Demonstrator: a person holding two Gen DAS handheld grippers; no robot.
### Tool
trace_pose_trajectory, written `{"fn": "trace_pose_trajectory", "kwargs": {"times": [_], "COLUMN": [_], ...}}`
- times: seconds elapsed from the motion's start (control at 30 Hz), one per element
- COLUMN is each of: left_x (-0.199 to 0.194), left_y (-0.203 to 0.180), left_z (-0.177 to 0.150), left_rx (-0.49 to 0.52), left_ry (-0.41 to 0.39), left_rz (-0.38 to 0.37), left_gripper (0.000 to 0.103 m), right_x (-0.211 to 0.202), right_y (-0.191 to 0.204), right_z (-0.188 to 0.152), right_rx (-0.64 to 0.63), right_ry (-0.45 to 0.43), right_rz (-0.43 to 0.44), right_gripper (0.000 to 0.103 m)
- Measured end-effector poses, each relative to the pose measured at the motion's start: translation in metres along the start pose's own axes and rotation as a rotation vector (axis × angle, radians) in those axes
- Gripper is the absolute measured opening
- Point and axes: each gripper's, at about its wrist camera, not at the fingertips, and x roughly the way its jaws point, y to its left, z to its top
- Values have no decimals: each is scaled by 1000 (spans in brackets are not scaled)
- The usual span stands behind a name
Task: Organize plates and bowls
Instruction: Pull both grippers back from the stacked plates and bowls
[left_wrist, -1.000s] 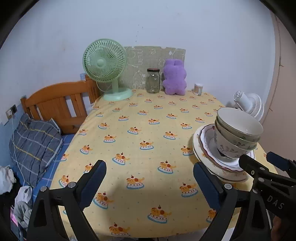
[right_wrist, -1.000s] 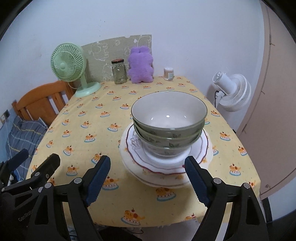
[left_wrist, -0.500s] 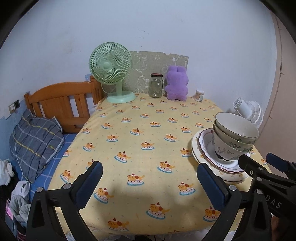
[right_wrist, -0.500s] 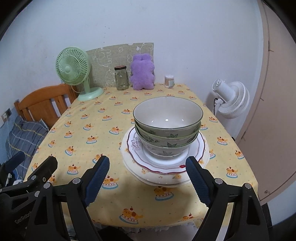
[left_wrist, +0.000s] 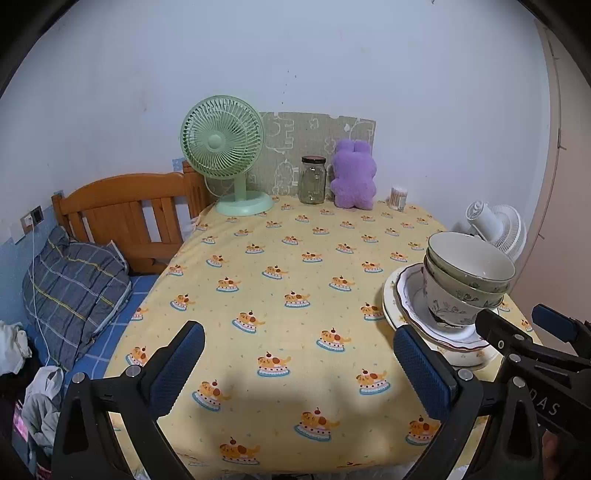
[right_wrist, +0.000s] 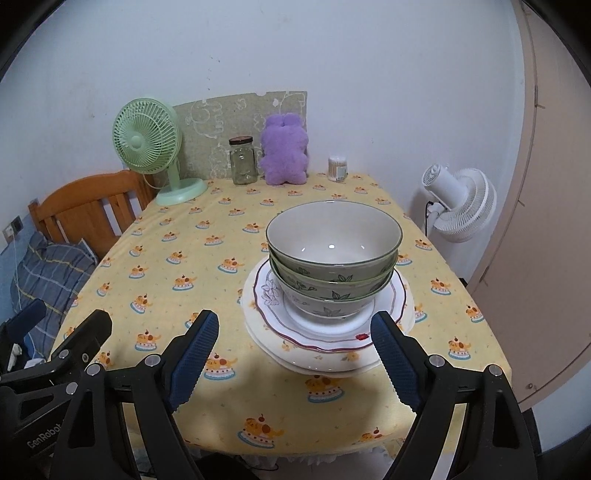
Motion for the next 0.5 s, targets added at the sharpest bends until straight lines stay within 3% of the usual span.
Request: {"fn": "trace_pose_trajectory", "kwargs": {"times": [0.5], "left_x": [-2], "left_y": [3], "left_z": [-2], "left_rx": [-13], "left_ry": [12], "left_rz": [-3], "left_gripper": [103], "right_x": [-3], "right_y": [0], "right_z": [-3], "right_rx": [-5], "right_ry": [6], "right_rz": [3], "right_gripper": [87]}}
